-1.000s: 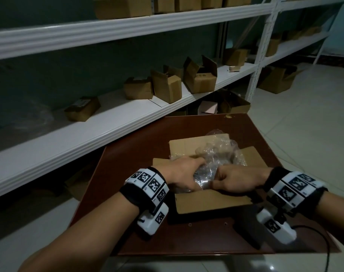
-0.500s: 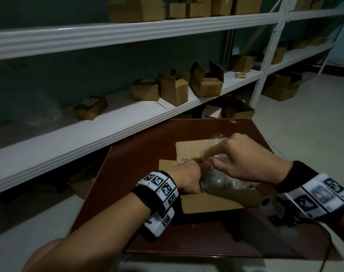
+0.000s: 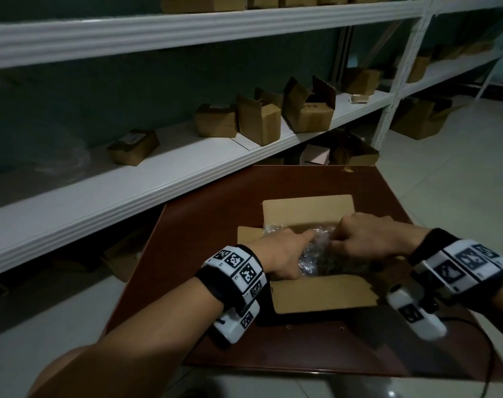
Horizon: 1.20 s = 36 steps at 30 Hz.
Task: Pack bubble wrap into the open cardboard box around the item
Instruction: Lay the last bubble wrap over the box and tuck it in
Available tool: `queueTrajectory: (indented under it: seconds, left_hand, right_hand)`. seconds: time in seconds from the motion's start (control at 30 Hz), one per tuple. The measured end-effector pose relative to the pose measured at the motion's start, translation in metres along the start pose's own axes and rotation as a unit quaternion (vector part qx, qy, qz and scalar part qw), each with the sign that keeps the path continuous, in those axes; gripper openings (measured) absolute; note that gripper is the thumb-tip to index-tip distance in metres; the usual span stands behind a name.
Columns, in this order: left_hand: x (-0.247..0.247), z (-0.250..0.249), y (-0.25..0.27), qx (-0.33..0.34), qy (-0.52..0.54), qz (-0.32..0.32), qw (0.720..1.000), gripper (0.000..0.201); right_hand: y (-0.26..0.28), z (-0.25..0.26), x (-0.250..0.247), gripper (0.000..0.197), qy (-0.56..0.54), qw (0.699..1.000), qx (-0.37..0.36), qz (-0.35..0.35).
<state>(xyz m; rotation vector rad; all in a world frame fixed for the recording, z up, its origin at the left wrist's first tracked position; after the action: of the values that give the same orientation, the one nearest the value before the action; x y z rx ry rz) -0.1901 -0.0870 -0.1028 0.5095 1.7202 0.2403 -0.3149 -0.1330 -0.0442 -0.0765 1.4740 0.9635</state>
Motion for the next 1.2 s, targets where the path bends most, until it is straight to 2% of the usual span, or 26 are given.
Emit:
queueTrajectory:
  seconds: [0.1,0.23,0.3,0.37,0.43,0.5,0.57,0.67,0.73,0.77,0.83,0.9,0.93,1.0,1.07,1.2]
  left_hand:
    - [0.0,0.002,-0.005,0.022,-0.017,-0.029,0.999,0.085]
    - [0.002,0.002,-0.01,0.069,-0.015,-0.097,0.993,0.058]
    - [-0.002,-0.004,-0.008,0.096,-0.036,-0.14,0.985,0.052]
    - [-0.009,-0.013,-0.002,0.123,-0.073,-0.19,0.971,0.061]
    - [-0.011,-0.02,0.004,0.151,-0.09,-0.212,0.961,0.082]
    - [-0.01,-0.019,0.003,0.154,-0.05,-0.186,0.969,0.095]
    - [-0.009,-0.013,0.0,0.145,-0.008,-0.15,0.978,0.091]
    - [-0.008,-0.011,0.0,0.13,-0.008,-0.117,0.985,0.084]
    - [-0.009,-0.01,-0.002,0.119,-0.008,-0.11,0.987,0.079]
    - [-0.009,-0.01,-0.002,0.115,-0.008,-0.107,0.988,0.075]
    - [-0.006,-0.007,-0.005,0.098,-0.006,-0.079,0.992,0.07]
    - [-0.005,-0.004,-0.006,0.082,0.002,-0.051,0.995,0.072]
    - [-0.005,-0.004,-0.006,0.081,0.005,-0.049,0.996,0.074]
    - [-0.006,-0.006,-0.005,0.089,0.009,-0.054,0.995,0.077]
    - [-0.005,-0.007,-0.006,0.092,0.006,-0.058,0.994,0.079]
    - [-0.003,-0.006,-0.007,0.086,-0.006,-0.072,0.994,0.08]
  right_hand:
    - [-0.005,0.003,0.005,0.019,-0.067,0.997,0.006,0.048]
    - [-0.007,0.002,0.009,0.028,-0.089,0.994,0.011,0.062]
    - [-0.006,0.004,0.011,0.027,-0.086,0.995,0.008,0.055]
    - [-0.001,0.009,0.012,0.022,-0.072,0.996,0.005,0.056]
    - [0.002,0.011,0.012,0.019,-0.066,0.996,0.017,0.055]
    - [0.004,0.013,0.009,0.016,-0.058,0.997,0.019,0.052]
    - [-0.002,0.01,0.006,0.027,-0.053,0.998,0.016,0.034]
    - [-0.001,0.008,0.004,0.015,-0.036,0.999,0.013,0.017]
    - [0.003,0.006,0.002,0.017,-0.024,1.0,0.012,0.003]
    - [0.007,0.007,-0.001,0.02,-0.009,1.0,0.014,-0.018]
    - [0.017,0.008,-0.014,0.024,0.01,0.994,0.016,-0.105]
    - [0.027,0.01,-0.029,0.024,-0.027,0.982,0.022,-0.185]
    - [0.032,0.009,-0.033,0.024,-0.052,0.979,0.035,-0.192]
    - [0.035,0.009,-0.025,0.028,-0.099,0.985,0.066,-0.127]
    - [0.036,0.012,-0.012,0.038,-0.091,0.99,0.093,-0.046]
    - [0.02,0.008,0.001,0.029,-0.094,0.988,0.125,0.005]
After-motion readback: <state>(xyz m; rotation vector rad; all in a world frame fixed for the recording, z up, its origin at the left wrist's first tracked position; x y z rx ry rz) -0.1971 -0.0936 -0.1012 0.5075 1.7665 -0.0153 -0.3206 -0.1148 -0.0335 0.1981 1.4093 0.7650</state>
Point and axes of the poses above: each hand's wrist, its own y-axis away from the middle knuckle, its own x-axis out of the palm, z = x × y, the point moved 7 cm from there along -y, towards the middle knuckle, and after that the axes turned 6 degrees about z, right-handed, at the moved point
